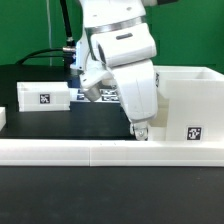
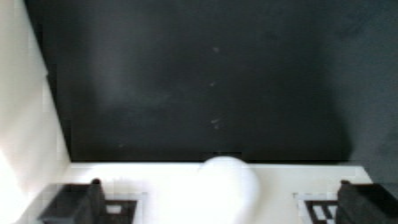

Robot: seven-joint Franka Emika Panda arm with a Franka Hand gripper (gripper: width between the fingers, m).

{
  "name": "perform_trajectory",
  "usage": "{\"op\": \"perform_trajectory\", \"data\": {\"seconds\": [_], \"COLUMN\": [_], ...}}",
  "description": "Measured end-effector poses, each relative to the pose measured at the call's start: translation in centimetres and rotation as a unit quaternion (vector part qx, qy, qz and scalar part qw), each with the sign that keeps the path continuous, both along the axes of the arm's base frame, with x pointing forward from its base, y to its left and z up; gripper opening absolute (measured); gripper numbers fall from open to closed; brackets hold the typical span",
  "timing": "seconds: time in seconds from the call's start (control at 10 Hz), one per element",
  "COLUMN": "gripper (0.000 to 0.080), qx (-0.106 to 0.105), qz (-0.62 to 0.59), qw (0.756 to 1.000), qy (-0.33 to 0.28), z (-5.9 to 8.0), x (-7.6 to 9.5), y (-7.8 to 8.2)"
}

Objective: Assemble drawer

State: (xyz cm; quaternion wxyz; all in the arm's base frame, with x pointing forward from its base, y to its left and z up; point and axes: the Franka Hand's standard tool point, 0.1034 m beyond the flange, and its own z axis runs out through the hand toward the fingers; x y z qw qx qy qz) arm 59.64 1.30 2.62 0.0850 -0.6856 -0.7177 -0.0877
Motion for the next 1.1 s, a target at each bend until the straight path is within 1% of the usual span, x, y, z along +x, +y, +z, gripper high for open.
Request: {"op": "perform_trajectory", "data": {"seconds": [0.3, 0.5, 0.7, 0.9, 1.1], "gripper": [0.065, 0.065, 0.065, 0.0649, 0.0649], "qx": [0.0, 0.004, -0.012, -0.014, -0.015], "qz": [-0.001, 0.008, 0.031, 0.039, 0.036], "qw": [1.0, 1.0, 0.999, 0.999, 0.999], "qy": [0.002, 0.002, -0.006, 0.01, 0.014], "z": [-0.1, -0.6, -0.3, -0.4, -0.4], "x": [-0.1, -0.2, 0.4, 0.6, 0.6], "y": [0.0, 0.9, 0.9, 1.5, 1.5]}}
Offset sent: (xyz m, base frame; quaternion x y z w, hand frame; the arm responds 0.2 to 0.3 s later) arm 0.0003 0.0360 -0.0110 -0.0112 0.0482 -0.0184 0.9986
